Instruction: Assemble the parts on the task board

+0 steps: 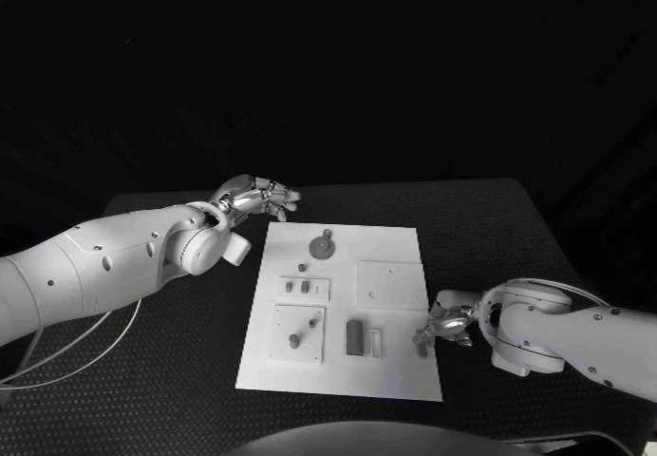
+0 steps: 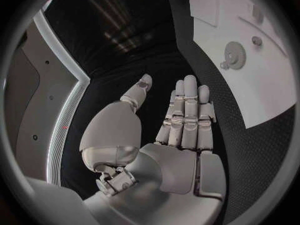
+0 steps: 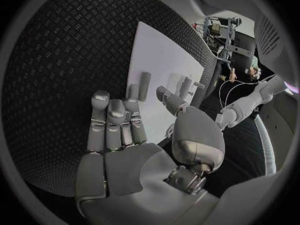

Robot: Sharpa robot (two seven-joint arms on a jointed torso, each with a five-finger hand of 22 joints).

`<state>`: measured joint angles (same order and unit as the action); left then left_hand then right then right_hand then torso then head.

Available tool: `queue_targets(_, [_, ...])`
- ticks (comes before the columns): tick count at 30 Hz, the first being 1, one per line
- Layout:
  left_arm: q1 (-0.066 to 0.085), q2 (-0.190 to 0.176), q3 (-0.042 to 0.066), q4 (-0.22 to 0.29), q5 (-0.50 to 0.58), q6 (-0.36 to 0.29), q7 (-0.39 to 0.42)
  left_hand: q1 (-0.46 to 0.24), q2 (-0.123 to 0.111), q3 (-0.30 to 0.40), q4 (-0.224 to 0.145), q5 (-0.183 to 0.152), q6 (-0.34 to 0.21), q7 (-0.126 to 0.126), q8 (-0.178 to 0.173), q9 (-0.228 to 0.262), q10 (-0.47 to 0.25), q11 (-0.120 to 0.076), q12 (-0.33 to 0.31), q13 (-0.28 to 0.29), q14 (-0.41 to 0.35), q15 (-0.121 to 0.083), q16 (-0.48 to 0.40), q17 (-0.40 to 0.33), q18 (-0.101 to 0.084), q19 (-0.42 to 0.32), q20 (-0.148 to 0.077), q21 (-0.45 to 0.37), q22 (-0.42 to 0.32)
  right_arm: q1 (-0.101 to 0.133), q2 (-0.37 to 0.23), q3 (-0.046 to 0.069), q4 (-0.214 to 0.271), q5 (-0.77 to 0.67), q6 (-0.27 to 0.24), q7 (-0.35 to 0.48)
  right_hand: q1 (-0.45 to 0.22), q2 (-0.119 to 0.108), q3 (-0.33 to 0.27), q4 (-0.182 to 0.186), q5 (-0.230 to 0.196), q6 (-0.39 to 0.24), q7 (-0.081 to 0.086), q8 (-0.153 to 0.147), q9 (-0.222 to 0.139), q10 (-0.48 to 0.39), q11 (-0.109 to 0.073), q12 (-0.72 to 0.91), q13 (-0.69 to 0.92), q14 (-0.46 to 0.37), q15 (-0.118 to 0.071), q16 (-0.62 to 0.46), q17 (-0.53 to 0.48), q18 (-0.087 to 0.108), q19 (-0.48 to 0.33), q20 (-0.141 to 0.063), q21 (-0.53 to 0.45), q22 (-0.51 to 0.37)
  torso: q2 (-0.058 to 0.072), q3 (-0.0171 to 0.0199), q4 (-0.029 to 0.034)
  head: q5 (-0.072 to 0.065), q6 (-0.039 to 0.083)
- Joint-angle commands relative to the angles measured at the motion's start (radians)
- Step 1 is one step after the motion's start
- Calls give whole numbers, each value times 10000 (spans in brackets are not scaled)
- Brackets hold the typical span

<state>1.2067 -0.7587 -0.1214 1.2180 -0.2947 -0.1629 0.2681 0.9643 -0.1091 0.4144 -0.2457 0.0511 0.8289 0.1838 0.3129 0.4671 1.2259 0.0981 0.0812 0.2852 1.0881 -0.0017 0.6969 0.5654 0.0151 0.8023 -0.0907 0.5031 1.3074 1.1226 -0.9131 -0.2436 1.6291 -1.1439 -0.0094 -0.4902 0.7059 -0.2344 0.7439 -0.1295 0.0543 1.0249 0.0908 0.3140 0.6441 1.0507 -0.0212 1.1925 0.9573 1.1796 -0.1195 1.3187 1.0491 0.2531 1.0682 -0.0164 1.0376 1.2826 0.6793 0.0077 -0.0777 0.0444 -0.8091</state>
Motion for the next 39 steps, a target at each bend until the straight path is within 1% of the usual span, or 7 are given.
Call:
queue_targets(1, [7,12,6,23,6,139,70,-80,33,-21,36,-19,13,-55,34,7,4,-3,32,16,14,65,-40,12,-104,24,-21,-44,175,-125,131,-41,-7,-653,36,-150,58,23,38,26,-56,-72,14,-74,-25,-40,45,-44,26,-3,29,-50,23,87,-5,-57,19,17,-4,-2,-3,12,-10])
queue_targets(9, [6,2,6,45,-11,498,0,-71,42,-18,31,-19,2,-53,30,4,-7,0,26,13,15,65,-44,18,-102,28,-23,-47,177,-552,526,-38,-86,-1804,-485,-612,1520,-55,92,-1039,-55,-10,-12,-12,125,-8,20,-36,169,41,7,-63,143,87,28,-142,116,79,0,-9,13,51,-48])
queue_targets(15, [6,-36,6,69,-41,526,64,-64,50,-15,27,-19,-2,-52,29,3,-12,1,24,13,13,65,-47,22,-101,28,-24,-49,178,-761,706,-38,-1,-3733,-805,-620,2130,9,-107,-1393,-50,49,-27,8,210,24,10,-94,230,75,12,-127,198,87,26,-98,101,65,-3,-5,1,83,-67])
queue_targets(24, [5,-39,6,79,-81,549,69,-28,93,2,10,-18,-4,-52,32,3,-13,2,25,14,14,64,-53,32,-100,32,-25,-55,182,-805,826,-37,105,-4831,-1176,-494,2497,-154,-55,-1360,-57,55,-22,-25,255,30,16,-189,262,65,25,-232,229,87,-10,-40,32,25,-3,-6,0,104,-49])
queue_targets(29, [5,-55,6,78,-82,537,63,-31,97,0,11,-18,-6,-50,32,3,-14,3,25,14,15,65,-54,34,-101,32,-23,-56,183,-805,856,-37,172,-4874,-1057,-260,2247,-215,127,-823,-46,-91,42,-193,198,41,73,-289,284,76,66,-327,260,87,-17,35,-31,-18,-2,-3,0,114,-51])
queue_targets(33, [5,-55,6,87,-82,547,62,-34,101,-2,12,-18,-8,-49,32,2,-15,3,24,14,16,65,-55,36,-102,32,-22,-57,183,-805,893,-36,185,-4677,-679,64,1834,115,730,-238,322,-152,117,-418,-15,53,137,-375,329,90,144,-415,321,87,-73,99,-79,-21,-3,0,0,117,-48])
queue_targets(39, [5,-60,6,90,-86,544,53,-39,106,-4,15,-18,-12,-47,30,1,-17,4,24,13,18,65,-55,40,-103,33,-21,-59,184,-805,875,-36,99,-4205,-204,260,1328,1409,1364,-770,1487,-83,165,-610,-323,64,181,-438,457,85,195,-484,482,87,-192,158,-20,94,-7,-7,-1,119,-58])
